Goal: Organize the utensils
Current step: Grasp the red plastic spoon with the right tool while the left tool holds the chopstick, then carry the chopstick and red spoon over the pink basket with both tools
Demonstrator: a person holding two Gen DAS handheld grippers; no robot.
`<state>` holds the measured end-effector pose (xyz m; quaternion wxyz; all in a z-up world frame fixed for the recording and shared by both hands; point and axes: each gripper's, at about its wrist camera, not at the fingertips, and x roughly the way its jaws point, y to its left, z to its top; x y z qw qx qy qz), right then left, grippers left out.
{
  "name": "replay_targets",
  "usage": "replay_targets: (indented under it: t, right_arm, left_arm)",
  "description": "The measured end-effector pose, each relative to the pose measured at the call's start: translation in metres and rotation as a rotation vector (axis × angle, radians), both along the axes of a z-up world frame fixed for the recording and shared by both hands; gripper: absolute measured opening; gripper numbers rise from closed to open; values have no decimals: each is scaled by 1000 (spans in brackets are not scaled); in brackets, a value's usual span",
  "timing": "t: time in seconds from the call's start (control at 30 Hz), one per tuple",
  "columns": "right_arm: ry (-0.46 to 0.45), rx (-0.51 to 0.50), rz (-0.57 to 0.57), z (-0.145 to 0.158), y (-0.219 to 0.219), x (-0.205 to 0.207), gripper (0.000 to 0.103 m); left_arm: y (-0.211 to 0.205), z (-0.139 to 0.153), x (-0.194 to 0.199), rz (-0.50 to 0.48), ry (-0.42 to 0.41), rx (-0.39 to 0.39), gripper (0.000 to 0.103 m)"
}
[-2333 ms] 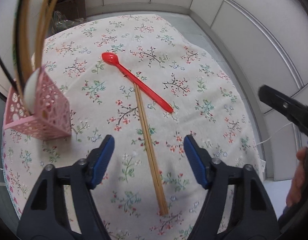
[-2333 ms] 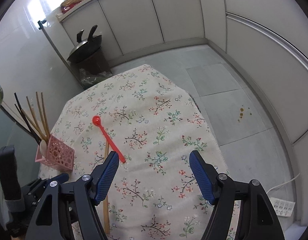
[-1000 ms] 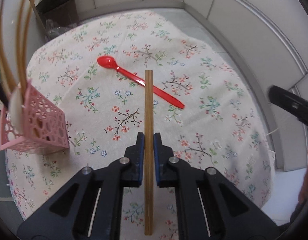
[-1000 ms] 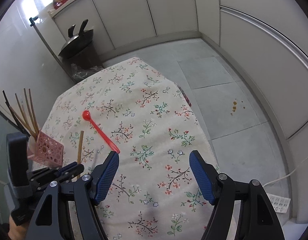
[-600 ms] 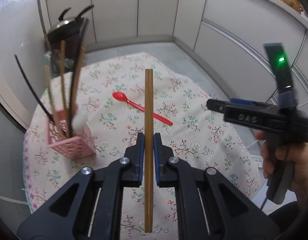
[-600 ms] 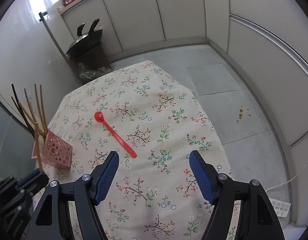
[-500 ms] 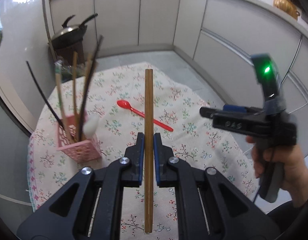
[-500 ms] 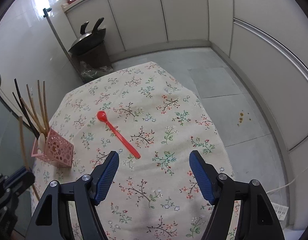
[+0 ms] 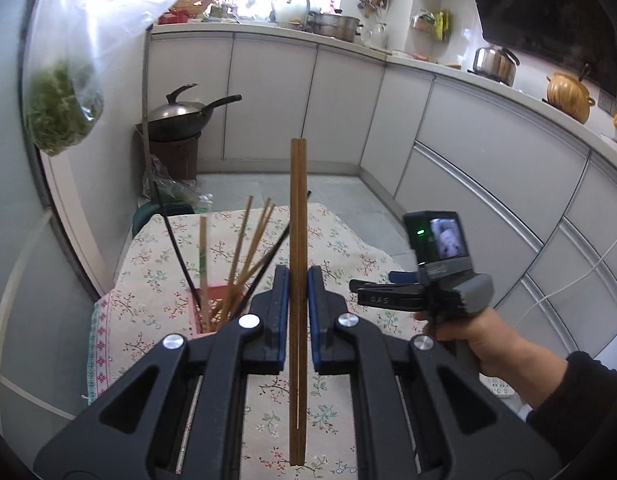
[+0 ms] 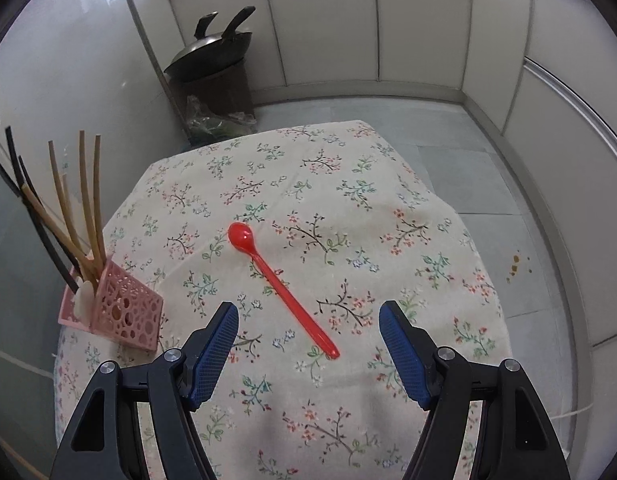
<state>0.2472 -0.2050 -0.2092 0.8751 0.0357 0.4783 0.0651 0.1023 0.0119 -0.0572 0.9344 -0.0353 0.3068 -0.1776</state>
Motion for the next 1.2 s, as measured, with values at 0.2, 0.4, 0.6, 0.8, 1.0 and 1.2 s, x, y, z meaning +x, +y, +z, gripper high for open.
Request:
replay_targets:
  t: [0.2, 0.4, 0.6, 0.8, 1.0, 1.2]
  right_arm:
    - [50, -122, 157, -36, 42, 49, 62]
    - [102, -144, 221, -67, 71, 90, 44]
    - [127, -133, 255, -85, 85, 111, 41]
    - [103, -157, 290, -84, 98, 112, 18]
    - [67, -136, 233, -69, 90, 100, 9]
    - [-13, -70, 172, -28, 69, 72, 8]
  left_arm:
    - [20, 3, 5, 27, -20, -27, 10]
    - [32, 2, 14, 45, -7, -59, 10]
    - [37, 0, 19, 53, 8, -73, 10]
    - [42, 2, 19, 94, -34, -74, 10]
    - [51, -4, 24, 161, -68, -87, 10]
    - [56, -4, 26, 212, -91, -125, 10]
